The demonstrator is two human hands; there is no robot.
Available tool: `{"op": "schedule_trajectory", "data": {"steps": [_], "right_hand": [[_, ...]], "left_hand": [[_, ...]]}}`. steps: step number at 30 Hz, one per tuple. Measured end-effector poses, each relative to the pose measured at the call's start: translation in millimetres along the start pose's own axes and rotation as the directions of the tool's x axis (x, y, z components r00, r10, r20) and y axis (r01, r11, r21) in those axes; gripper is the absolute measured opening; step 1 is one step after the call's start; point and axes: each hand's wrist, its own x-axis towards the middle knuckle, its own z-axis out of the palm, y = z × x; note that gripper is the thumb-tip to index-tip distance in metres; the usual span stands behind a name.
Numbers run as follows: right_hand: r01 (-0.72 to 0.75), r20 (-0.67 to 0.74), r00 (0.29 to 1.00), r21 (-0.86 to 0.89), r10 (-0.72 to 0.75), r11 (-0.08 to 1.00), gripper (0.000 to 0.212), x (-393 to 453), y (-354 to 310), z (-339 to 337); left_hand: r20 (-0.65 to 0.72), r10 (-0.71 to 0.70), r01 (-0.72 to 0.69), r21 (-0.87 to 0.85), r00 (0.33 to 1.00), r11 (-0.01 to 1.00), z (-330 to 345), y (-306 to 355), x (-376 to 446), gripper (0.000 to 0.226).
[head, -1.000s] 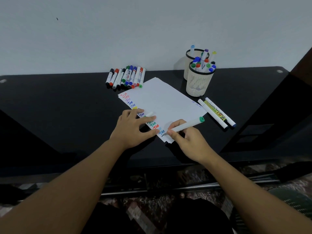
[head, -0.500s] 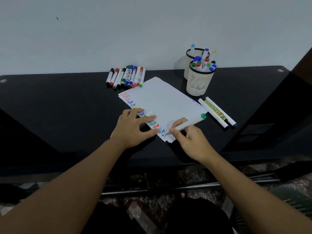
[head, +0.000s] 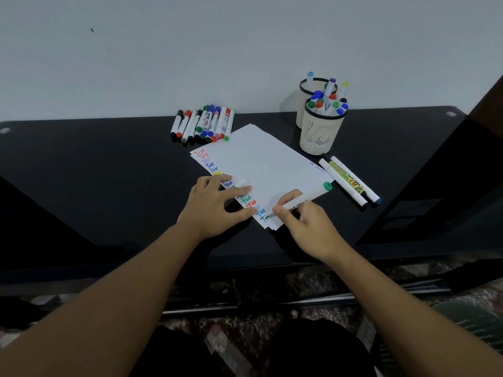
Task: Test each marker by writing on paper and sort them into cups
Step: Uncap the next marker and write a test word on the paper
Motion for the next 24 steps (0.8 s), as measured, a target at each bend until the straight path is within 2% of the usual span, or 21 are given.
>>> {"op": "schedule_trajectory", "data": {"steps": [19, 22, 24], "right_hand": [[0.009, -0.016, 1.0, 0.009, -0.009, 1.0, 0.007, 0.1, -1.7, 1.1], [0.023, -0.087, 0.996, 0.117, -0.012, 0.993, 0.003, 1.6, 0.6, 0.7], [0.05, -0.109, 0.994, 0.242, -0.024, 0.969, 0.011, 2.0, 0.4, -1.1]], "left_hand": [[0.009, 0.004, -0.004, 0.022, 1.0, 1.0, -2.4, 1.5, -1.1, 0.068], [0.002, -0.004, 0.004, -0.044, 1.0, 0.999, -4.1, 2.2, -2.3, 0.066], [-0.033, -0.016, 0.012, -0.123, 0.999, 0.992, -5.8, 3.2, -2.8, 0.061]]}}
